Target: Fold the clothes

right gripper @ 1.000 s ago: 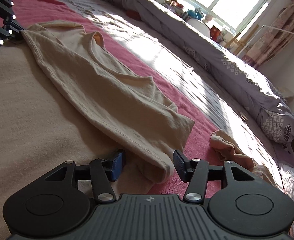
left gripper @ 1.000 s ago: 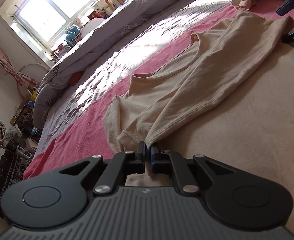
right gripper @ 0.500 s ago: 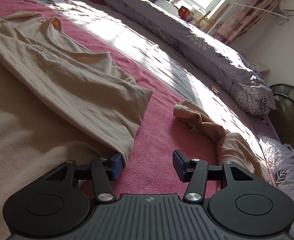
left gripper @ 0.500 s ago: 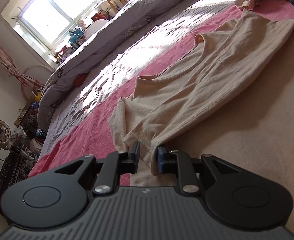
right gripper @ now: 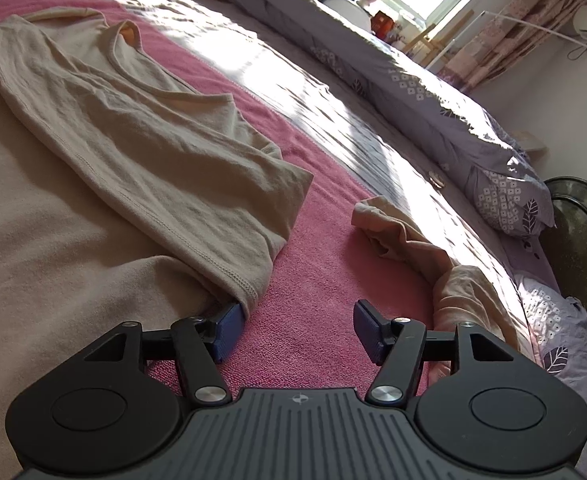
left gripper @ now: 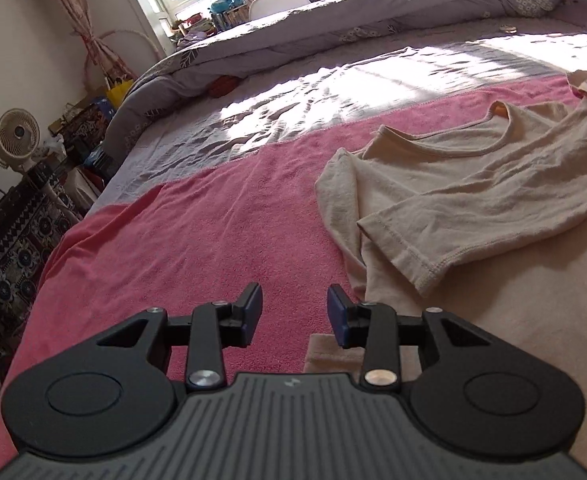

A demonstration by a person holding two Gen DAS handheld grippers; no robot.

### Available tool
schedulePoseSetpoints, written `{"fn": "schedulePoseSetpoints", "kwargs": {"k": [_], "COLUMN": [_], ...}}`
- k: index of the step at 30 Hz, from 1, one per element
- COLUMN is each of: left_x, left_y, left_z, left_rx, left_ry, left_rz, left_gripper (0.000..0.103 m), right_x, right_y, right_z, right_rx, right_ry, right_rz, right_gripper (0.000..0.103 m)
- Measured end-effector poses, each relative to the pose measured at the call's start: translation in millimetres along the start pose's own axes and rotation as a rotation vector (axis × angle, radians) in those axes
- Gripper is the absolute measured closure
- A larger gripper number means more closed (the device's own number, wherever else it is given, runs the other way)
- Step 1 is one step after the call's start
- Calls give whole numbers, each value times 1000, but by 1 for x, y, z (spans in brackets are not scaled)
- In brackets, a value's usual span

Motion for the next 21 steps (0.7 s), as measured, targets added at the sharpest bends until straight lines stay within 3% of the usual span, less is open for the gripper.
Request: {"fn": "schedulePoseSetpoints", "kwargs": {"k": [3, 5, 9, 12, 14, 18, 21], "left_x": [4, 27, 83, 115, 122, 110, 104], "left_y": [-5, -13, -17, -4, 9, 19, 17], "left_z": [10, 12, 8, 4, 4, 11, 9], "left_rx": [25, 40, 41, 13, 1, -5, 2], "left_ry": [-107, -92, 20, 100, 126, 90, 118], "left_rz": [-135, -238, -359, -334, -258, -170, -119], "left_gripper": [58, 58, 51, 50, 48, 47, 46], "right_x": [4, 8, 13, 9, 5, -10, -29], "right_y": [-5, -8, -14, -20, -25, -30, -27], "right_z": [-5, -8, -11, -5, 1, 18, 35], "right_rx": [-2, -3, 9, 31, 51, 94, 123], "right_ry": [-7, -4, 11, 15, 13, 4, -15], "right_rz": [-5, -9, -7, 7, 24, 85, 130], "right_gripper": [36, 36, 35, 33, 33, 32, 32]}}
Point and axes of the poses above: each gripper's, at about its wrist camera, not at the fingertips, and y roughly the way its jaws point, x to its right, z to its top, the point moved 8 cm from there along y, roughly the way its jaws point, and after that the axes turned 6 degrees about -z, right-handed, at the moved point
